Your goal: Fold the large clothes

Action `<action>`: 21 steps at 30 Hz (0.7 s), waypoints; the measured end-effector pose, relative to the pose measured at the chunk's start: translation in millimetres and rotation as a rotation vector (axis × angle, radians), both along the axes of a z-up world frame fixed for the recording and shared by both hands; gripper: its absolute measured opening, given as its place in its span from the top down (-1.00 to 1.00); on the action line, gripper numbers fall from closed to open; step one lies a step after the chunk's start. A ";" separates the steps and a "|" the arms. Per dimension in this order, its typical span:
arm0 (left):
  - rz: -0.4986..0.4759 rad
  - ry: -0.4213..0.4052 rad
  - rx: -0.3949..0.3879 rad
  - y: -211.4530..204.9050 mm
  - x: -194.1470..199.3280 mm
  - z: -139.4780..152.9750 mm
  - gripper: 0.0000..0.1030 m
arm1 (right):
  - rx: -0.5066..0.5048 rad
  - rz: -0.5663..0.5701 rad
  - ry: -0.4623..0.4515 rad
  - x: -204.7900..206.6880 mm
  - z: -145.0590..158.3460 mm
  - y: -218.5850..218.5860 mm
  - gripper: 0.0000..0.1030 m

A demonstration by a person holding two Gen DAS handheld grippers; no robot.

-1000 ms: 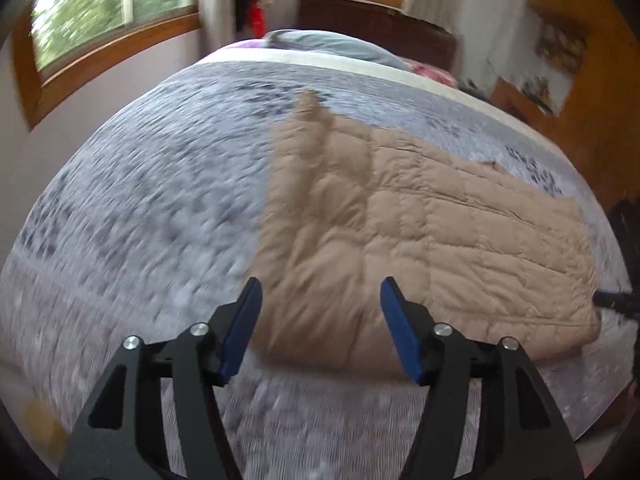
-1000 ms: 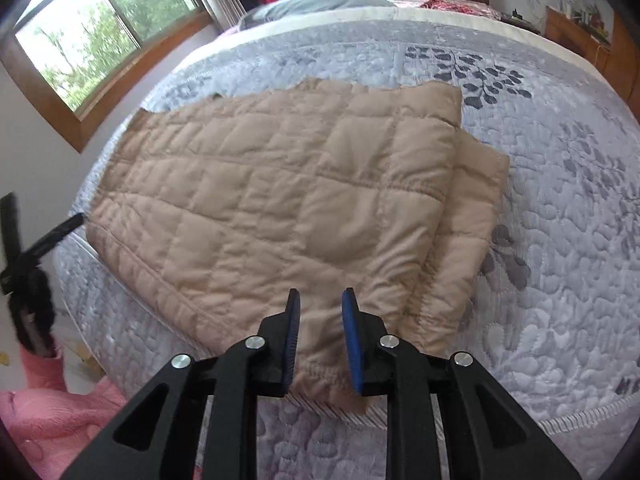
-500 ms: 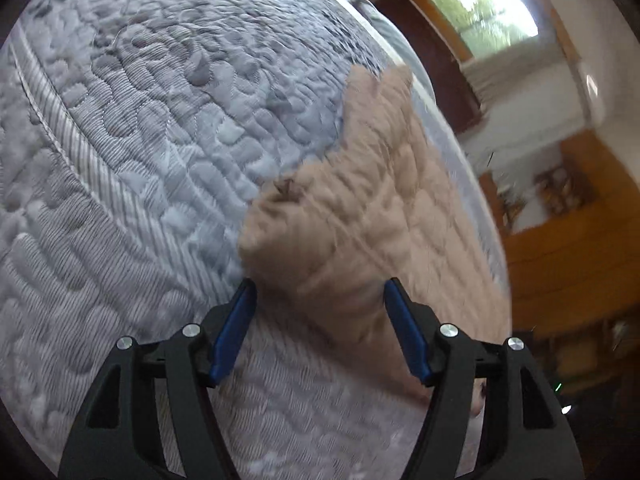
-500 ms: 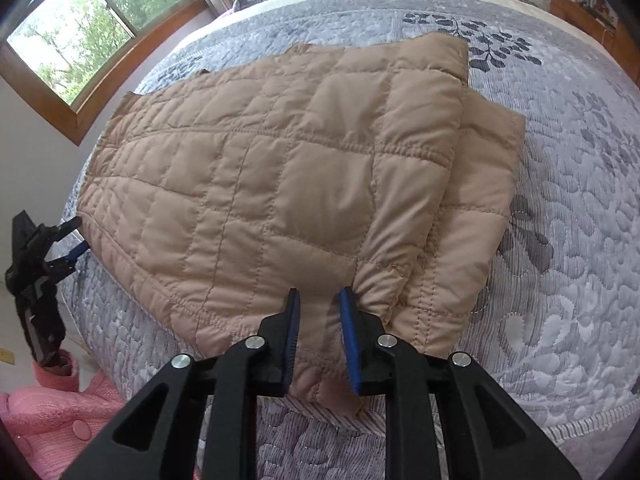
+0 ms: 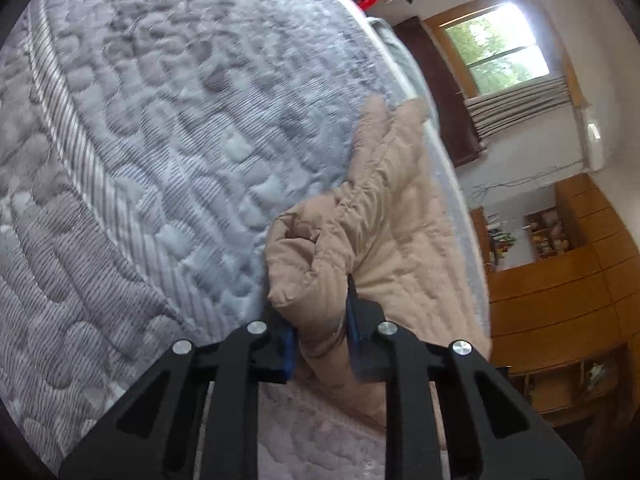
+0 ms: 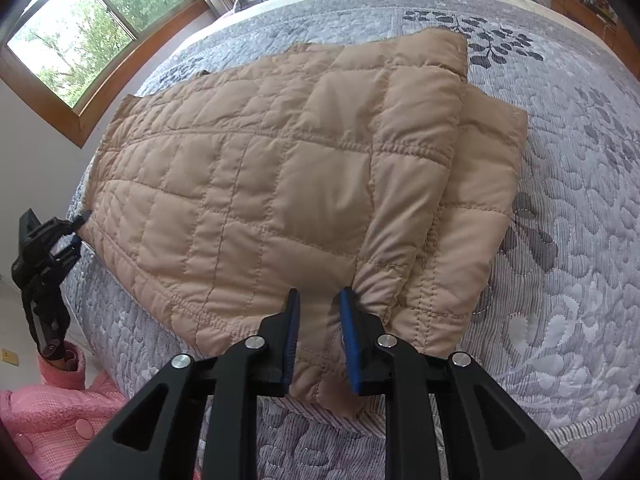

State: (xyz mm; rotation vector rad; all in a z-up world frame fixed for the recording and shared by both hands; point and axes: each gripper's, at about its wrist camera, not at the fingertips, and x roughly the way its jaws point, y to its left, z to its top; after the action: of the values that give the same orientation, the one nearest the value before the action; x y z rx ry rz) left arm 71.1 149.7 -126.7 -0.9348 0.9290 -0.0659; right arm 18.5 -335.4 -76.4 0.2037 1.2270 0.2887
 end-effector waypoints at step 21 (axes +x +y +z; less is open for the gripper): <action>-0.363 -0.455 0.338 -99.7 -12.5 131.4 0.81 | 0.035 -0.044 0.006 -1.4 -4.7 -3.3 0.61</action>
State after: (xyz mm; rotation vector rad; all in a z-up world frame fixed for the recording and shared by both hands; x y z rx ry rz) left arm 58.5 50.0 4.7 -0.4026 0.6462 -0.4023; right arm 17.1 -338.8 -81.1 0.2617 1.2221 0.2718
